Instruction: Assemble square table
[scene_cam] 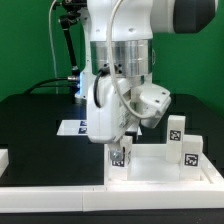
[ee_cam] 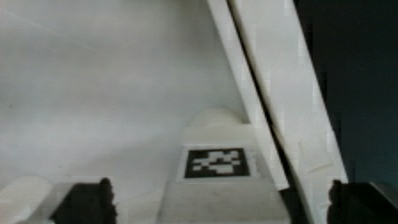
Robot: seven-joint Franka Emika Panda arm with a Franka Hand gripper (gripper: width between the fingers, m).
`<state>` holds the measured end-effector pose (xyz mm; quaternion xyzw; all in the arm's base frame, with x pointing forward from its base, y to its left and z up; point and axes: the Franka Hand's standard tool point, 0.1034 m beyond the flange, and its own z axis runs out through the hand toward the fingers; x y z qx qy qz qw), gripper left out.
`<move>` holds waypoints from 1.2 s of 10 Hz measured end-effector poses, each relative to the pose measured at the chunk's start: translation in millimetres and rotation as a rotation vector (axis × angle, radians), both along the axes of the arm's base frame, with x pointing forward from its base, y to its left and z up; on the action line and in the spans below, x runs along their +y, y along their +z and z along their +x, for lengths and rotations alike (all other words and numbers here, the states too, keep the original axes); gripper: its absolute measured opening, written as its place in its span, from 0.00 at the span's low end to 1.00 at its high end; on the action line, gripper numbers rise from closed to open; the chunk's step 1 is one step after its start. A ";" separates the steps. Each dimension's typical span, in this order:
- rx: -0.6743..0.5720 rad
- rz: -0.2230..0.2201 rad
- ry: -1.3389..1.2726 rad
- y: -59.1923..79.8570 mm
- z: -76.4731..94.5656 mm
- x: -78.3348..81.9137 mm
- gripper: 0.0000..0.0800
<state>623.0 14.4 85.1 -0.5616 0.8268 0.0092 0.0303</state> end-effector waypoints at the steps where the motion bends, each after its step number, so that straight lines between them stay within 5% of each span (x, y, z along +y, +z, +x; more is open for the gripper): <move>1: -0.020 0.018 0.004 17.3 -0.2 3.7 0.78; 4: -0.071 0.073 0.008 73.2 9.2 19.7 0.81; 5: -0.080 0.077 0.017 79.4 12.7 25.5 0.81; 12: -0.074 0.075 0.020 74.1 10.9 25.3 0.81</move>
Offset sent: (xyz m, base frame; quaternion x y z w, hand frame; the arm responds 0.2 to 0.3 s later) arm 0.0224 0.0070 0.0800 0.0147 0.0055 -0.0058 0.9999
